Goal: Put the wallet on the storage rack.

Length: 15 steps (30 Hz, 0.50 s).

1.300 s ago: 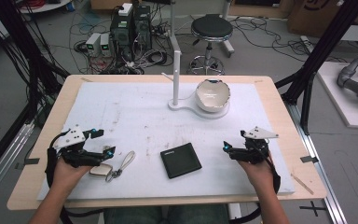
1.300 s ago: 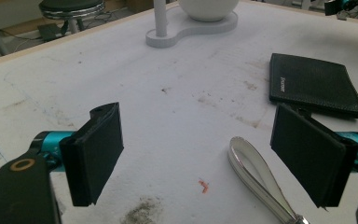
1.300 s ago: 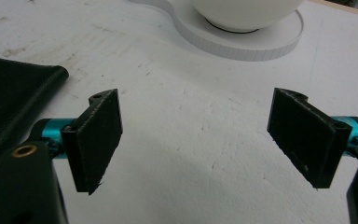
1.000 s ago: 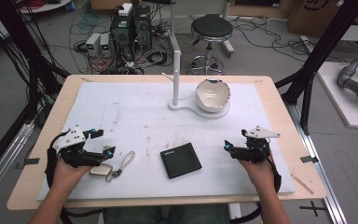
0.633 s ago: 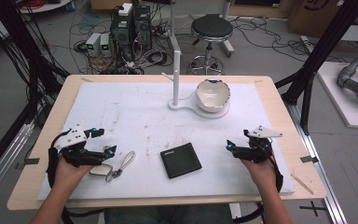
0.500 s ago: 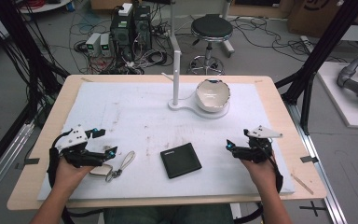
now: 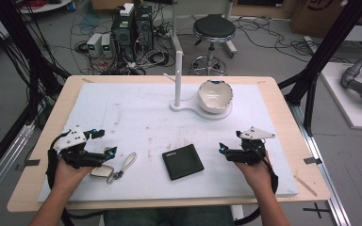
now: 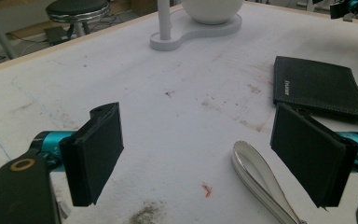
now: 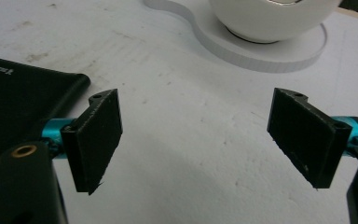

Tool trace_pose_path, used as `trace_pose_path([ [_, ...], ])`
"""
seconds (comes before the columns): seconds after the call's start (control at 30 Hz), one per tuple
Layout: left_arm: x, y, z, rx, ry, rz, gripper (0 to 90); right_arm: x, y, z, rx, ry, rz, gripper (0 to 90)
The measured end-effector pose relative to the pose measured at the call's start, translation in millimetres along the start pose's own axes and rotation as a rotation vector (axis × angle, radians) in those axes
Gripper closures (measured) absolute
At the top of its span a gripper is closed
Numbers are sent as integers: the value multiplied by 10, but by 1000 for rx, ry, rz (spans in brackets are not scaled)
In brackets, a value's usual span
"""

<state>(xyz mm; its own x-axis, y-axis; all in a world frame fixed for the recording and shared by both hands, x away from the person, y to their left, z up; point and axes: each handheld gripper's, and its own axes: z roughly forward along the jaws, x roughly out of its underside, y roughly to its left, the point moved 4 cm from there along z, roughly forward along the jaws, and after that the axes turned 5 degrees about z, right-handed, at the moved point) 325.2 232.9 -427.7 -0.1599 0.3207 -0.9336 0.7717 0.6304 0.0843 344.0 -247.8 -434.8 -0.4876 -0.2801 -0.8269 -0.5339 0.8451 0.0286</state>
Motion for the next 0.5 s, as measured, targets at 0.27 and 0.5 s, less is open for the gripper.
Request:
trace_pose_path([
  [0.27,2,5,-9,-6,3,-1,169,-37,201,81,-59,17,-25,181],
  [0.5,-4,-6,-6,-7,2,5,169,-33,477,202,-121,50,-74,181],
])
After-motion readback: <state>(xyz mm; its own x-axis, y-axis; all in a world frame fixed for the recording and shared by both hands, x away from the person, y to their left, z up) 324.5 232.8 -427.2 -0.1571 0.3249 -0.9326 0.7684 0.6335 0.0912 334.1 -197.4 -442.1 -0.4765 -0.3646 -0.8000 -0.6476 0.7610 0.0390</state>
